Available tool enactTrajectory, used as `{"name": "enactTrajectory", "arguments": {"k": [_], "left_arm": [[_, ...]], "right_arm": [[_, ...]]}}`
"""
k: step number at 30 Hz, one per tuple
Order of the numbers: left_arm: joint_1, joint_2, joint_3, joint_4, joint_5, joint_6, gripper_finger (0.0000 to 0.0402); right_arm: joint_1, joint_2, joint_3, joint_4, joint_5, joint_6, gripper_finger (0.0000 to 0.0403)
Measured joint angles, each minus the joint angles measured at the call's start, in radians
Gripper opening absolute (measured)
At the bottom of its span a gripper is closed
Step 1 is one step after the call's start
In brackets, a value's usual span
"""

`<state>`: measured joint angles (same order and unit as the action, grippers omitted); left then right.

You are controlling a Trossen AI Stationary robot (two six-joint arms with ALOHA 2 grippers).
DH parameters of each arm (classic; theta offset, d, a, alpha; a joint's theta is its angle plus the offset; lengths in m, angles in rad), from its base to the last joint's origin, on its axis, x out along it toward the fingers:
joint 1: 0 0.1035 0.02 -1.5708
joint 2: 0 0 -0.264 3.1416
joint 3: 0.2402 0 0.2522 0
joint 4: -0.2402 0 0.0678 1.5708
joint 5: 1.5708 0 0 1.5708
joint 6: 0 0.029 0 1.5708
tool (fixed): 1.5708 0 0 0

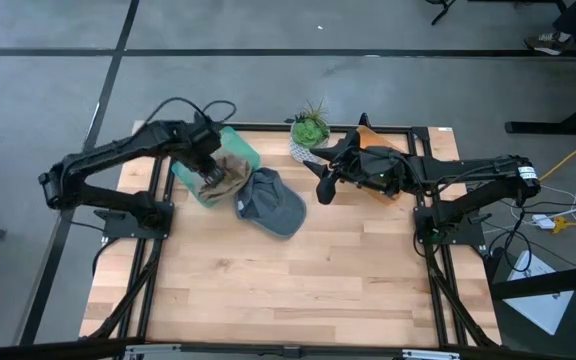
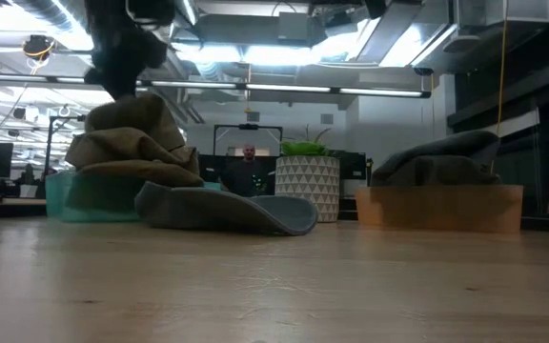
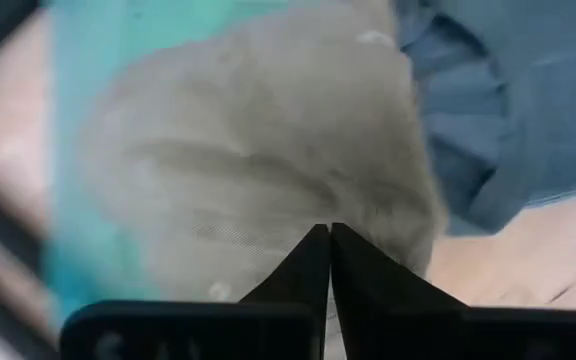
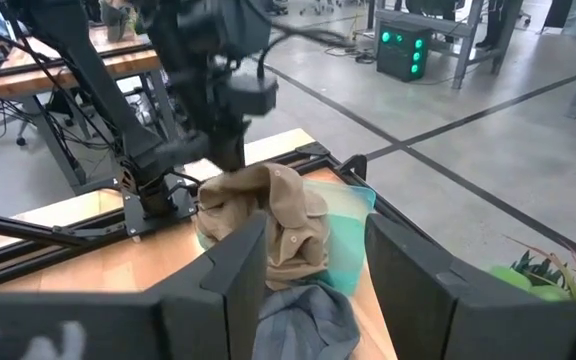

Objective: Pick & Place hat
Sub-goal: Put the brown cap into the green bin, then put the blue cap into the orange bin

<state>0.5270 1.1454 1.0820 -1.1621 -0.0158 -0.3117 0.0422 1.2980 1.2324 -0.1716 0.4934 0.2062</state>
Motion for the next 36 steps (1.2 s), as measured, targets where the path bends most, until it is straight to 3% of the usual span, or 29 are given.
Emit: {"name": "enactTrajectory", "arguments": {"k": [12, 19, 26, 32, 36], "left_arm": [[-0.038, 0.059, -0.275, 0.253, -0.044, -0.136, 0.0004], [-0.038, 0.020, -0.204, 0.239, -0.042, -0.139, 0.0007], [-0.038, -0.070, -0.119, 0.237, -0.036, -0.105, 0.0048], [-0.041, -0.160, -0.068, 0.268, 0.146, -0.143, 0.0108], [-0.070, -0.232, -0.066, 0.363, 0.289, -0.158, 0.0138]], "right_arm": [[-0.004, 0.000, 0.000, -0.054, 0.001, 0.023, 0.0168], [-0.004, 0.000, 0.000, -0.076, 0.000, 0.033, 0.0168], [-0.004, 0.000, 0.000, -0.096, -0.037, 0.028, 0.0168], [0.002, 0.000, 0.000, -0.146, -0.179, 0.004, 0.0168], [0.032, 0.000, 0.000, -0.202, -0.180, 0.004, 0.0168]]}}
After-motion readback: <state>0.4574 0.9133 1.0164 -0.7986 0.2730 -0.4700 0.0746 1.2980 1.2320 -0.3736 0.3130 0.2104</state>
